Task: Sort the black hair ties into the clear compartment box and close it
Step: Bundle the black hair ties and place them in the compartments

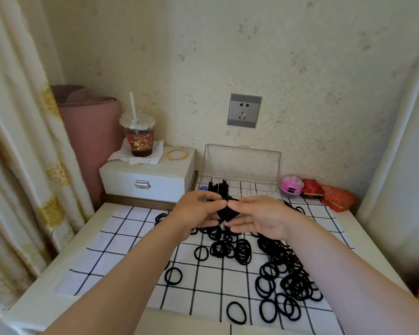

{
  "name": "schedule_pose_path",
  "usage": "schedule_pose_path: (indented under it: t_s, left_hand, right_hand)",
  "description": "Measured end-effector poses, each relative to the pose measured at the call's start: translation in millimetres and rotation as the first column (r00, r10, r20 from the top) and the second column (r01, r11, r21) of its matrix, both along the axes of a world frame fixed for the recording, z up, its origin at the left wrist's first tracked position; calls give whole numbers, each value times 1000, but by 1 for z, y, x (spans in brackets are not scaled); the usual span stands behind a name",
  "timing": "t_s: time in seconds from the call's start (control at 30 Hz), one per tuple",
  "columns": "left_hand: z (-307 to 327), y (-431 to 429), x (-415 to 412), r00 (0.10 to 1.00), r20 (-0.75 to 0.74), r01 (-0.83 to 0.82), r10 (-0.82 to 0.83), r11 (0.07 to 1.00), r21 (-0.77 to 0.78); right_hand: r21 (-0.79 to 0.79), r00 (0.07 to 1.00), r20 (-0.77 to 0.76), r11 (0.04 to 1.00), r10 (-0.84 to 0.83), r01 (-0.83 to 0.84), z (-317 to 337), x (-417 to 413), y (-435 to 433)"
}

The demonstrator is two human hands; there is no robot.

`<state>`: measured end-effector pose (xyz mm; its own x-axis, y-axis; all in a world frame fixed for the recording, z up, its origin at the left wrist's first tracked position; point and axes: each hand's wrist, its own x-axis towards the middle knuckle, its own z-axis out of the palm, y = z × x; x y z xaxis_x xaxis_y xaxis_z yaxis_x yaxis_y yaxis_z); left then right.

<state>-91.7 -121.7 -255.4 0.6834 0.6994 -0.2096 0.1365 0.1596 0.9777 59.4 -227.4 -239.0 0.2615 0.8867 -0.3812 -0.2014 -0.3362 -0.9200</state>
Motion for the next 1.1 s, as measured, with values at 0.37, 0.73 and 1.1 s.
schedule_pose_path:
  t_s: [0.37,0.73,1.1]
  left_hand:
    - [8,28,21,987,-142,135,-81,892,431]
    - [-33,57,47,971,-238,162,28,653,739]
    - [-45,55,52,911,-407,335,59,468,817]
  right_hand:
    - [60,949,174,965,-263,256,9,13,26]
    - [0,536,817,928,-215,372,-10,40,85]
    - [-343,250,925,914,287,216,-17,34,102]
